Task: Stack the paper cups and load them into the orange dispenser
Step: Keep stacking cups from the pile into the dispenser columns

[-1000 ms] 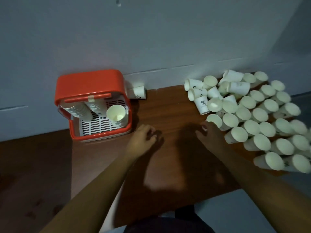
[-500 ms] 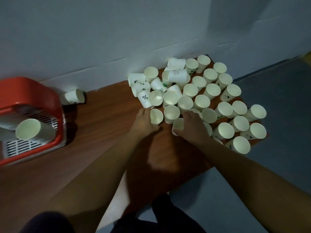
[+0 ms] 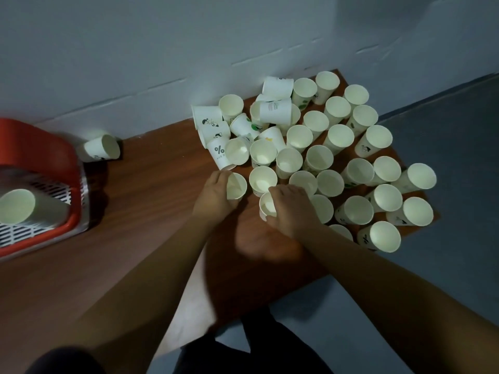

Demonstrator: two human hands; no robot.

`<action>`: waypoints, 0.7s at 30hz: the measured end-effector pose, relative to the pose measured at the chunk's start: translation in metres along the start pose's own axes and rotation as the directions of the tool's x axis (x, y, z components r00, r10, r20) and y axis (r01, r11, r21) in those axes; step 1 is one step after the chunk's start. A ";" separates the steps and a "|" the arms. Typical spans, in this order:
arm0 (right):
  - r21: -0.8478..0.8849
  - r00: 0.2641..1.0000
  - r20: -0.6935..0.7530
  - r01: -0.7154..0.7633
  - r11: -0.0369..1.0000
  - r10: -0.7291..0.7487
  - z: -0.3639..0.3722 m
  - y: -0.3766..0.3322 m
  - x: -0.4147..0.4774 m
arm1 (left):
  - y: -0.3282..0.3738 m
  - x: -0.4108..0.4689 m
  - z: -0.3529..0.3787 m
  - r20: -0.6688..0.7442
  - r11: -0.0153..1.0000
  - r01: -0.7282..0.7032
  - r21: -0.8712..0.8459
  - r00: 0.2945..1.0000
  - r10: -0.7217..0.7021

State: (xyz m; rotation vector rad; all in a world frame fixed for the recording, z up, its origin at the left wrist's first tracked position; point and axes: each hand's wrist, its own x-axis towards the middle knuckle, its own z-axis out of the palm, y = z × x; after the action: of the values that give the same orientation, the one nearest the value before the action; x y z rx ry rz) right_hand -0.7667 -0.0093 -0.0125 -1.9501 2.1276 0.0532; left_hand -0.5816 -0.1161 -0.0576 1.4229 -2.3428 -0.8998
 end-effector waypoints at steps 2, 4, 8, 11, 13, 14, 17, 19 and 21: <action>0.076 1.000 0.002 0.006 0.997 -0.006 -0.011 -0.010 -0.002 | -0.003 -0.010 -0.011 -0.043 0.999 0.023 -0.038 0.999 -0.024; 0.168 1.000 -0.010 0.008 0.986 -0.006 -0.023 -0.021 0.001 | -0.010 -0.021 -0.029 -0.069 0.996 0.058 -0.067 0.996 -0.062; 0.336 0.999 -0.051 0.030 0.941 -0.014 -0.045 -0.060 0.018 | -0.034 -0.049 -0.083 -0.115 0.982 0.159 -0.099 0.979 -0.170; 0.362 0.996 -0.066 0.080 0.929 -0.060 -0.057 -0.108 0.036 | -0.055 -0.076 -0.135 -0.187 0.968 0.211 -0.134 0.954 -0.234; 0.361 0.995 -0.016 0.100 0.927 -0.102 -0.066 -0.148 0.047 | -0.071 -0.095 -0.172 -0.230 0.961 0.228 -0.157 0.938 -0.260; 0.366 0.992 -0.016 0.126 0.922 -0.129 -0.068 -0.169 0.052 | -0.080 -0.104 -0.190 -0.264 0.961 0.221 -0.165 0.929 -0.259; 0.396 0.978 -0.067 0.209 0.894 -0.199 -0.074 -0.233 0.062 | -0.113 -0.139 -0.245 -0.364 0.965 0.195 -0.176 0.898 -0.248; 0.407 0.969 -0.100 0.245 0.880 -0.224 -0.075 -0.274 0.067 | -0.140 -0.160 -0.277 -0.425 0.962 0.209 -0.175 0.865 -0.265; 0.417 0.962 -0.125 0.273 0.867 -0.243 -0.075 -0.310 0.072 | -0.169 -0.176 -0.303 -0.474 0.947 0.264 -0.180 0.821 -0.319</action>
State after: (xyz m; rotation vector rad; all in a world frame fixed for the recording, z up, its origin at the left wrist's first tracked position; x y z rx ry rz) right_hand -0.4783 -0.1256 0.0899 -1.9546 1.7026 -0.5011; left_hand -0.2216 -0.1322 0.0886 1.7507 -1.7003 -0.6117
